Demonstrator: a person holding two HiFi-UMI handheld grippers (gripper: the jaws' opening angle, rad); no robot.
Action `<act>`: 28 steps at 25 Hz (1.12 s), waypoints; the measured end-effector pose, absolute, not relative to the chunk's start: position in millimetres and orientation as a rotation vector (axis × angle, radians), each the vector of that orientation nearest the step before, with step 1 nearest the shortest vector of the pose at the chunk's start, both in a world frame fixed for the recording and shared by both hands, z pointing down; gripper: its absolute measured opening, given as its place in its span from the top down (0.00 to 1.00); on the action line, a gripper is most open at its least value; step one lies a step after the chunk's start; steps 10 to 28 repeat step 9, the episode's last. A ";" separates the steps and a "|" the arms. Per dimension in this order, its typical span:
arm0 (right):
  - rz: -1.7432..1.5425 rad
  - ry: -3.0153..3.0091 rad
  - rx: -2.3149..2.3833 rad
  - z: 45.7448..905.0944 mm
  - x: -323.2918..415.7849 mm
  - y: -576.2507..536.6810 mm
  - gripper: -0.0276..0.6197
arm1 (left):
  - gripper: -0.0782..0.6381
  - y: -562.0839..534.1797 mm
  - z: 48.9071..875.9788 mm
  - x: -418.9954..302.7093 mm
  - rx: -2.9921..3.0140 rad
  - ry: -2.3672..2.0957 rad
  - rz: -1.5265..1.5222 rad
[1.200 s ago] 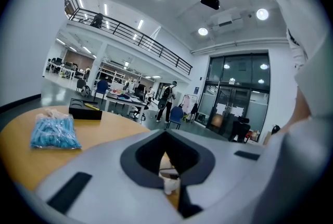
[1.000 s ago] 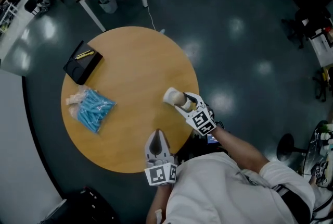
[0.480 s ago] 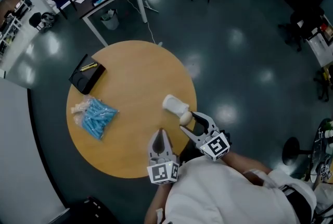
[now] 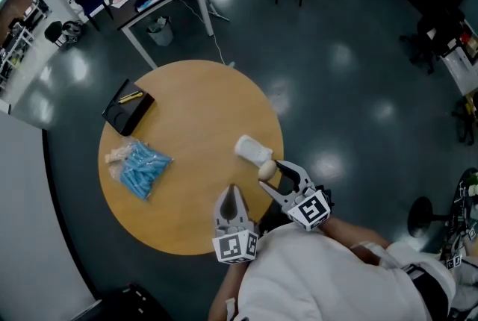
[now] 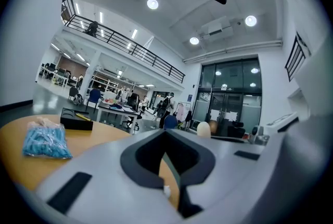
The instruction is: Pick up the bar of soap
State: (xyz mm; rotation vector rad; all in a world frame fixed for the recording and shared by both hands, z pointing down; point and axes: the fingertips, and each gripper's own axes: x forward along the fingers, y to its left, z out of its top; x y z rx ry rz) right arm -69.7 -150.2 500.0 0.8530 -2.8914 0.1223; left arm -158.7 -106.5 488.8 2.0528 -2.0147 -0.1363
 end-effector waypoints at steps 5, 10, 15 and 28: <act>0.115 -2.877 0.863 502.8 -66.2 -150.2 0.55 | 0.88 -105.8 487.1 -160.3 2.051 -2.023 -0.147; 0.123 -2.884 0.859 504.6 -67.1 -151.4 0.55 | 0.88 -107.3 486.5 -162.2 2.046 -2.032 -0.150; 0.123 -2.884 0.859 504.6 -67.1 -151.4 0.55 | 0.88 -107.3 486.5 -162.2 2.046 -2.032 -0.150; 0.123 -2.884 0.859 504.6 -67.1 -151.4 0.55 | 0.88 -107.3 486.5 -162.2 2.046 -2.032 -0.150</act>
